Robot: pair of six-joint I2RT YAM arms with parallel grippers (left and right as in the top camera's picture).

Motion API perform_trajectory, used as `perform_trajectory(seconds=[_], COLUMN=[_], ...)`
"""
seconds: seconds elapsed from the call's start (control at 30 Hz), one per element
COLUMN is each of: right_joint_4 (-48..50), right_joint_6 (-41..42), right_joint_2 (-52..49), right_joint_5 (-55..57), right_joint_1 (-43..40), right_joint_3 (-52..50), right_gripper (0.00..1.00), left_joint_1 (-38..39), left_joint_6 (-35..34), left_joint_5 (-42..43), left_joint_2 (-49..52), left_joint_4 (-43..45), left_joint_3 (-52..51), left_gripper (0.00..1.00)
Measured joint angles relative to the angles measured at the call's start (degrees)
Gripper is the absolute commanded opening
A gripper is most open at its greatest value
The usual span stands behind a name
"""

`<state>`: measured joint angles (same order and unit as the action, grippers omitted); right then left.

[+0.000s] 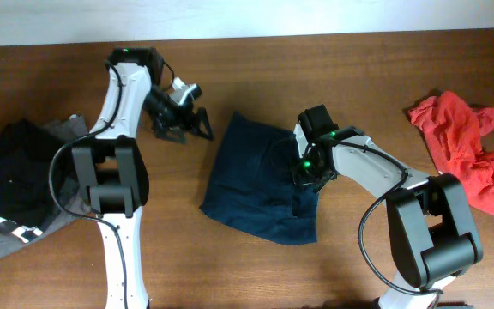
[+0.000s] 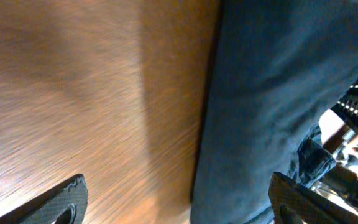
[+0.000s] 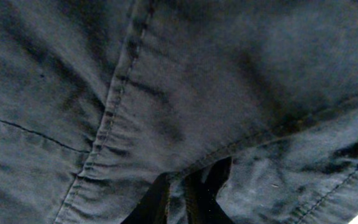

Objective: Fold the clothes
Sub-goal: 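Grasp the folded navy shorts' top edge with the left gripper, then carry the shorts left with the left gripper onto the clothes stack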

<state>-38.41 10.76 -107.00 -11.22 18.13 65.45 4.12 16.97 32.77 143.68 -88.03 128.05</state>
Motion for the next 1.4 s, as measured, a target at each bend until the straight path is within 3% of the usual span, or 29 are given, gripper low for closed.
perform_trajectory(seconds=[0.13, 0.37, 0.53, 0.63, 0.77, 1.1, 1.4], right_joint_4=[-0.20, -0.39, -0.39, -0.48, -0.79, -1.07, -0.02], right_joint_6=[0.00, 0.02, 0.02, 0.00, 0.02, -0.46, -0.63], right_joint_2=[0.00, 0.00, 0.00, 0.00, 0.00, 1.29, 17.84], right_joint_5=[0.02, 0.04, 0.04, 0.31, 0.83, 0.81, 0.79], right_joint_1=[0.00, 0.00, 0.00, 0.00, -0.07, -0.33, -0.50], right_joint_3=[0.00, 0.00, 0.00, 0.00, 0.00, -0.02, -0.07], right_gripper=[0.16, 0.16, 0.16, 0.16, 0.16, 0.19, 0.23], left_joint_1=[2.36, 5.09, 5.97, 7.56, 10.14, 8.92, -10.93], left_joint_6=[-0.09, 0.00, 1.16, 1.95, 2.40, 2.80, 2.82], left_joint_5=[3.52, 11.98, 14.93, 15.26, 14.60, 13.20, 8.31], left_joint_2=[0.00, -1.05, -1.25, -1.33, -1.33, -4.07, -25.20], left_joint_4=[3.65, 7.74, 8.04, 8.63, 9.44, 6.14, 3.67], left_joint_3=[-7.54, -14.27, -17.11, -18.49, -19.61, -20.31, -20.55], left_gripper=[0.78, 0.76, 0.64, 0.47, 0.01, 0.01, 0.00])
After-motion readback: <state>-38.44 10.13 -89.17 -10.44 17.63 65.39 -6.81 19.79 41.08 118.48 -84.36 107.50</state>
